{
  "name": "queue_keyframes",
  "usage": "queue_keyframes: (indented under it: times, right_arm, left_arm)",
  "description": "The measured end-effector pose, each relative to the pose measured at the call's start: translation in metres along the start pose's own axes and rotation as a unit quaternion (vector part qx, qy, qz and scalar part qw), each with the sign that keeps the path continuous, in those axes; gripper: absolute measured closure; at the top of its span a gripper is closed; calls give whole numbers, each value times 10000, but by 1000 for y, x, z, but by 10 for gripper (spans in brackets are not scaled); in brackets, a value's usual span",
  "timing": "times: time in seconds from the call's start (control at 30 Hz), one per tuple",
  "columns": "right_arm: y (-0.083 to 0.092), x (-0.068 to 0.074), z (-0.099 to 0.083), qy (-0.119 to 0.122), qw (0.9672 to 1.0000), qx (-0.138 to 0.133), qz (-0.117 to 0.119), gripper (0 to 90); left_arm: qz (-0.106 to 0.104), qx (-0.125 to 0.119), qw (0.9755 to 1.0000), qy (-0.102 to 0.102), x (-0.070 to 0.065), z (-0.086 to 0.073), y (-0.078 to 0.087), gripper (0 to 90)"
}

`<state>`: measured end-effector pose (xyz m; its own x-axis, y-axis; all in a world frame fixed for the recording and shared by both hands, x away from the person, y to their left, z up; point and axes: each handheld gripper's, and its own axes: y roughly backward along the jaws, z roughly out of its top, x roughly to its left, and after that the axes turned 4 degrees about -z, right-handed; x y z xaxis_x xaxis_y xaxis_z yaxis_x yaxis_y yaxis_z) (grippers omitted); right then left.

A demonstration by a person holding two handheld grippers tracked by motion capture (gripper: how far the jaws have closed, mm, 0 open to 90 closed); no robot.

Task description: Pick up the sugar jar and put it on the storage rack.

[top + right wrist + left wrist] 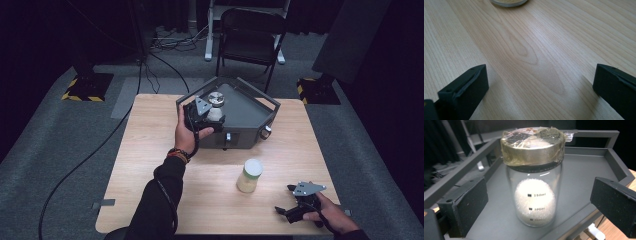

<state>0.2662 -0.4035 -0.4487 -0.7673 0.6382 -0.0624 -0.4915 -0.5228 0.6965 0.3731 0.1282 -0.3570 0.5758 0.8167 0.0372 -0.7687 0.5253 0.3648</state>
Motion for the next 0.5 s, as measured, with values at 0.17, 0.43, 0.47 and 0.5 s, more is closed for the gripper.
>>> queue_keyframes:
  times: [0.17, 0.43, 0.47, 0.5]
  right_arm:
    - [0, 0, 0, -4, 10000, 2, -1, 0]
    - [0, 0, 0, -5, 10000, 1, 0, 0]
    - [0, 0, 0, -4, 10000, 1, -2, 0]
    - [0, 0, 0, -3, 10000, 1, -2, 0]
  left_arm:
    - [-16, 28, 9999, -127, -5, -4, 6, 6]
    - [-106, 44, 9995, -288, -9, -15, 17, 6]
    - [-107, 56, 9994, -317, -10, -16, 19, 6]
    - [-130, 67, 9994, -319, -11, -18, 20, 6]
